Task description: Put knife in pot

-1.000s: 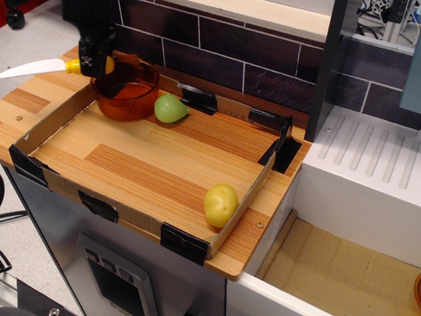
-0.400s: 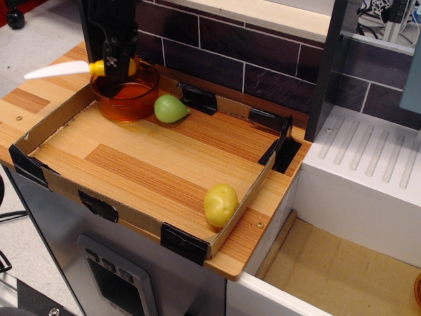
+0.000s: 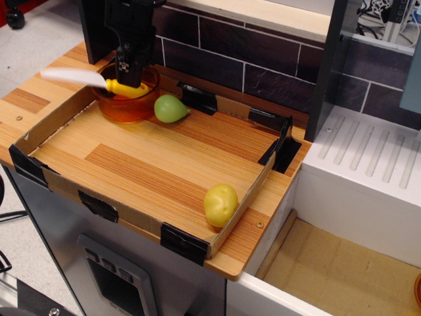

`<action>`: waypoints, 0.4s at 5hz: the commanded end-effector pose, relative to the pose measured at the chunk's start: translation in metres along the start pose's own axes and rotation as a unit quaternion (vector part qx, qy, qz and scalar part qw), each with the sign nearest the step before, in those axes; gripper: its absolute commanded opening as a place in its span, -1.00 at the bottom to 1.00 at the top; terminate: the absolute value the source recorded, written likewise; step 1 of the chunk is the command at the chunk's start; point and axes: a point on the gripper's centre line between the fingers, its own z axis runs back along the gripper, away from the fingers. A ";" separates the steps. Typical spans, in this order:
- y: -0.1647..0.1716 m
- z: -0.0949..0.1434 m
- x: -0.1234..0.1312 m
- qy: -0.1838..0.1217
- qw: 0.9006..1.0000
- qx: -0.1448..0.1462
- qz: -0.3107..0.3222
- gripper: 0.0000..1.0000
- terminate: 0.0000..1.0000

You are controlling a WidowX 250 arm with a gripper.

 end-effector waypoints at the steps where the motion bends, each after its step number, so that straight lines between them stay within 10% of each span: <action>1: 0.020 0.043 0.005 0.008 0.996 -0.083 -0.015 1.00 -1.00; 2: 0.036 0.066 0.005 0.019 0.990 -0.127 -0.057 1.00 -1.00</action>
